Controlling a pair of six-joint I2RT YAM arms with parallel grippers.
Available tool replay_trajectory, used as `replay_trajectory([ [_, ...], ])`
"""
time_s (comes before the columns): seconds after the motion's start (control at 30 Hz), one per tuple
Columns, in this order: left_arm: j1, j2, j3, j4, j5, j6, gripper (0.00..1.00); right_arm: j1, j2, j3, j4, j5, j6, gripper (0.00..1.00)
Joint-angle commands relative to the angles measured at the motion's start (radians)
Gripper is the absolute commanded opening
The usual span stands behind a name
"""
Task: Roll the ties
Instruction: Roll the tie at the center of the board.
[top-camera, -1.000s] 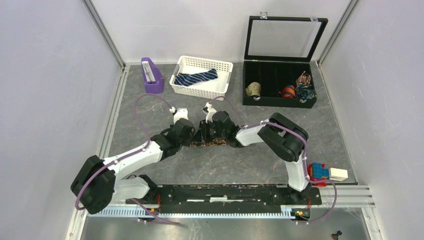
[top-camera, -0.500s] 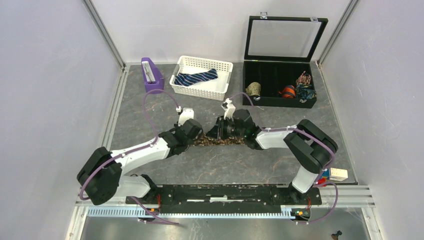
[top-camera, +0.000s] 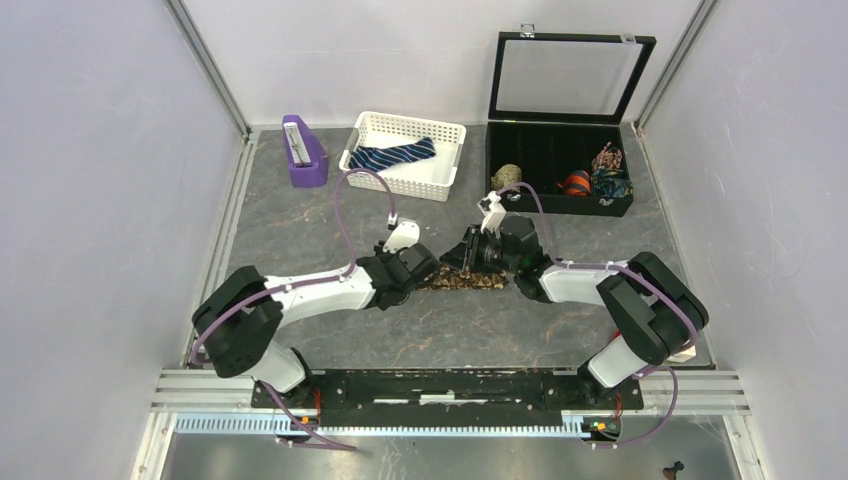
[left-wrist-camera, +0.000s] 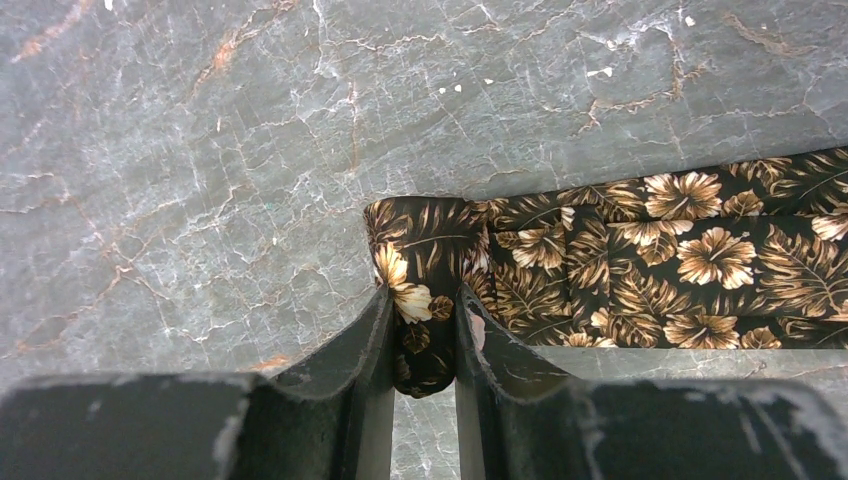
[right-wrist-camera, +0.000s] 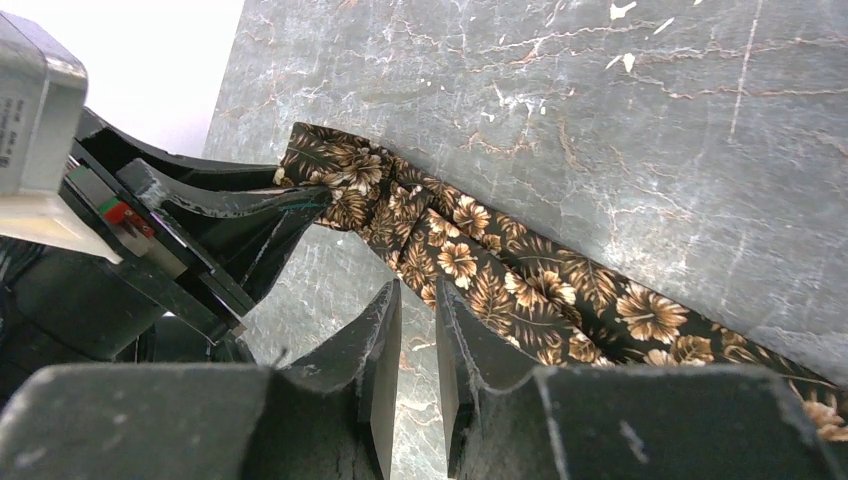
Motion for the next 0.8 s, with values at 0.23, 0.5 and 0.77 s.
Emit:
replay_trajectory([
  [0.23,-0.076,0.146,0.116,-0.078,-0.085,-0.047,0.04,-0.050,-0.075,-0.037,0.030,-0.029,-0.019,0.26],
  [0.5,-0.103,0.218,0.158,-0.062,-0.038,-0.060,0.13,-0.063,-0.089,-0.045,0.027,-0.033,-0.019,0.26],
  [0.77,-0.105,0.246,0.167,-0.028,0.010,-0.054,0.22,-0.069,-0.098,-0.055,0.024,-0.031,-0.020,0.26],
])
